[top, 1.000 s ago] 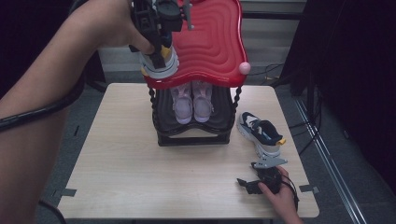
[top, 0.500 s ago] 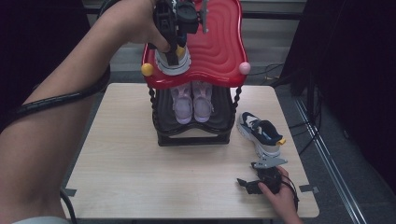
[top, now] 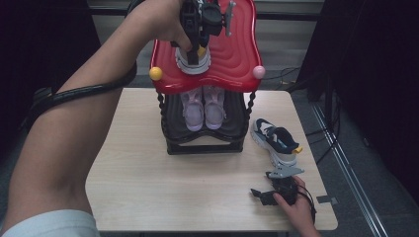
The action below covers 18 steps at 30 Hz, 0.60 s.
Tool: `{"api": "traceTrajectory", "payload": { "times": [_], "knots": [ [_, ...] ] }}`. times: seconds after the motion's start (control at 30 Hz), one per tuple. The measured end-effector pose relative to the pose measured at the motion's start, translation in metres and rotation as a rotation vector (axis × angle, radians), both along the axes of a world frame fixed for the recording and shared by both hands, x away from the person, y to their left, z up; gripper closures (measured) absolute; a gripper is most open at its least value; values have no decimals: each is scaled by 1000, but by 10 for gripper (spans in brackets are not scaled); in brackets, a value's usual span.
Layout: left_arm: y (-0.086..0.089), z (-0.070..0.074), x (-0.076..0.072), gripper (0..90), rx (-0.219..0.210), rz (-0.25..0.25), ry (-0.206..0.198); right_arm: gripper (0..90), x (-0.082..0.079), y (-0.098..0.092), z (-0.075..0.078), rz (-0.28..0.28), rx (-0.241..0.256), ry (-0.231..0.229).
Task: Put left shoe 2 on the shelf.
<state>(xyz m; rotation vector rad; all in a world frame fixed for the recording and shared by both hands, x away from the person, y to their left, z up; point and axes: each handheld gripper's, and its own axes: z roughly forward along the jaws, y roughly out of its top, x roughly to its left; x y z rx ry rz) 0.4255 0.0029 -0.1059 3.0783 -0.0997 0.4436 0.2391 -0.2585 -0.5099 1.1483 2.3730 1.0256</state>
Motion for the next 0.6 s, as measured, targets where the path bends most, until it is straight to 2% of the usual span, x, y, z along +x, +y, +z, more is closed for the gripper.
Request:
{"api": "traceTrajectory", "payload": {
  "times": [0.17,0.27,0.33,0.37,0.43,0.6],
  "knots": [
    [-2,-2,7,732,-18,11,3,135,0,0,0,0,0,0],
    [-4,-4,9,731,-2,9,2,135,0,0,0,0,0,0],
    [-4,-6,10,729,-11,10,10,134,0,0,0,0,0,0],
    [-4,-7,11,727,-21,18,13,134,0,0,0,0,1,0],
    [-3,-7,12,723,-13,10,8,134,0,0,0,0,1,0],
    [-1,-7,12,722,-28,23,16,134,0,0,0,1,1,0]
  ]
}}
